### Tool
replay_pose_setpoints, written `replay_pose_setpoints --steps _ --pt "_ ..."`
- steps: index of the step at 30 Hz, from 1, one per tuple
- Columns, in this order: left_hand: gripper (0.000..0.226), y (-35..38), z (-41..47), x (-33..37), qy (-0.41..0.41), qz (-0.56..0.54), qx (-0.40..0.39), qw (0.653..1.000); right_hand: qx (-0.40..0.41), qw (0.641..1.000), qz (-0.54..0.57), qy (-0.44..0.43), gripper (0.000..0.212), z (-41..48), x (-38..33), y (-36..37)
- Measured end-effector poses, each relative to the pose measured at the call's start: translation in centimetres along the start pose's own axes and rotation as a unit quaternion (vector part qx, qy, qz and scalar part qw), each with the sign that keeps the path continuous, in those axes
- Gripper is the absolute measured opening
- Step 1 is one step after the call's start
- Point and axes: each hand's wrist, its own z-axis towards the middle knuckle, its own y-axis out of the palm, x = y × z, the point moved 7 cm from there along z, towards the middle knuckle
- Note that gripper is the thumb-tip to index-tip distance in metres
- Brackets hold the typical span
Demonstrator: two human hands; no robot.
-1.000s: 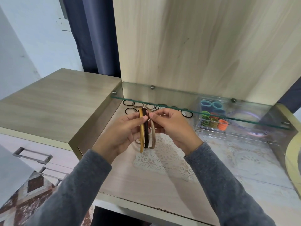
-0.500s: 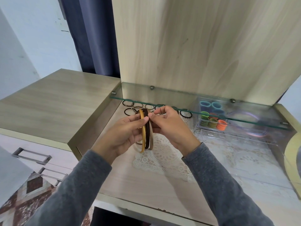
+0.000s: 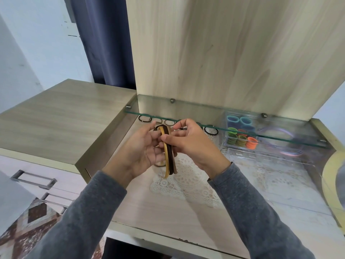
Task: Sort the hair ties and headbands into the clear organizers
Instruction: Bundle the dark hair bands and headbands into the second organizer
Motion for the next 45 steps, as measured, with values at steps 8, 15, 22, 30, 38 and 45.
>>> replay_pose_setpoints --steps 8,15,22,30,38,45 --pt "0.04 -1.3 1.3 0.1 0.073 0.097 0.092 0.988 0.004 0.999 0.054 0.003 0.037 -0.5 -0.9 -0.7" --pt "0.035 -2.3 3.5 -0.9 0.143 0.275 0.149 0.939 -0.016 0.996 0.086 -0.002 0.038 -1.4 -2.0 -0.8" --pt "0.026 -0.1 4.8 -2.7 0.15 0.264 0.053 0.951 -0.018 0.992 0.12 -0.023 0.032 -2.2 -3.3 -2.1" --pt "0.021 3.0 5.5 -2.8 0.162 0.252 -0.004 0.954 0.001 0.991 0.128 -0.038 0.023 -3.6 -4.0 -6.8" --pt "0.021 8.0 6.9 -3.2 0.171 0.292 -0.022 0.941 0.039 0.994 0.1 -0.03 0.021 -5.6 -3.4 -14.2" --pt "0.023 12.9 9.3 -5.1 0.115 0.261 -0.046 0.957 0.084 0.991 0.096 -0.029 0.021 -7.5 -1.4 -20.9"
